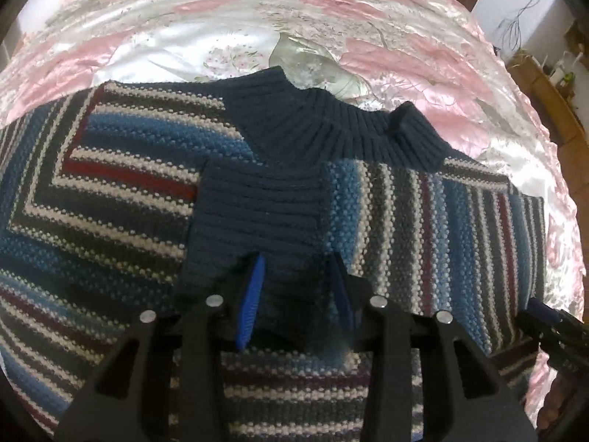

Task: Fold small clothes
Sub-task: 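Lift the other sleeve with the left gripper and fold it across the body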

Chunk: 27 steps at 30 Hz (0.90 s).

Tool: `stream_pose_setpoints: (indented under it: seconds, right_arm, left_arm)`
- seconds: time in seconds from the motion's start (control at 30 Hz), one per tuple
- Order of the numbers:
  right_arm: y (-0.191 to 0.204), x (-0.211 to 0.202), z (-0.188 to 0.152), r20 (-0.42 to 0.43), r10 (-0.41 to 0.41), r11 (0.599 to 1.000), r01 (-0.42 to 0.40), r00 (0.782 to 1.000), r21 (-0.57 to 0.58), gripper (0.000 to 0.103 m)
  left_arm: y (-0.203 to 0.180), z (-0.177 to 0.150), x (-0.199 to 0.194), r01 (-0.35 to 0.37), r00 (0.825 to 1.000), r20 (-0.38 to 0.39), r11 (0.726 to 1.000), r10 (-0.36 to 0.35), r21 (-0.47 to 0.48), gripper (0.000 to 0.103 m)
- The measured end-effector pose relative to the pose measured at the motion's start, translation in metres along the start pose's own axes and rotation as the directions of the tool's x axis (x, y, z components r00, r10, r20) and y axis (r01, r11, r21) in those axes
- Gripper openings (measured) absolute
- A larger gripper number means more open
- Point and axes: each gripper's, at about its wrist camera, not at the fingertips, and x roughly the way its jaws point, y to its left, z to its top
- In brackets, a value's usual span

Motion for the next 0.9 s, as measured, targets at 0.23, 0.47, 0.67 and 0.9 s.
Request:
stream_pose_setpoints:
  seconds: [0.23,0.47,0.67,0.9]
  right_arm:
    - [0.058,-0.015,0.012,-0.027,-0.019,0.998,0.017,0.999,-0.065,0.068]
    - [0.112,0.0,0.013,-0.044,-0.003,0.993,-0.002,0.999,-0.115,0.08]
    - [0.137,0.022,0.01,-0.062,-0.034,0.988,0.024,0.997,-0.15,0.082]
    - [0.129,0.035,0.01,-0.074,-0.056,0.99,0.046,0.996,-0.136,0.082]
  left_arm:
    - [0.042,0.002,-0.053,-0.048,0.998,0.027,0.999,0.048,0.005,0.063]
    - [0.172,0.0,-0.102,-0.168,0.985,0.023,0.981,0.171,-0.097,0.075]
    - [0.311,0.0,-0.151,-0.328,0.938,0.019,0.904,0.346,-0.275,0.076]
    - [0.423,0.008,-0.165,-0.316,0.936,-0.003,0.836,0.352,-0.448,0.076]
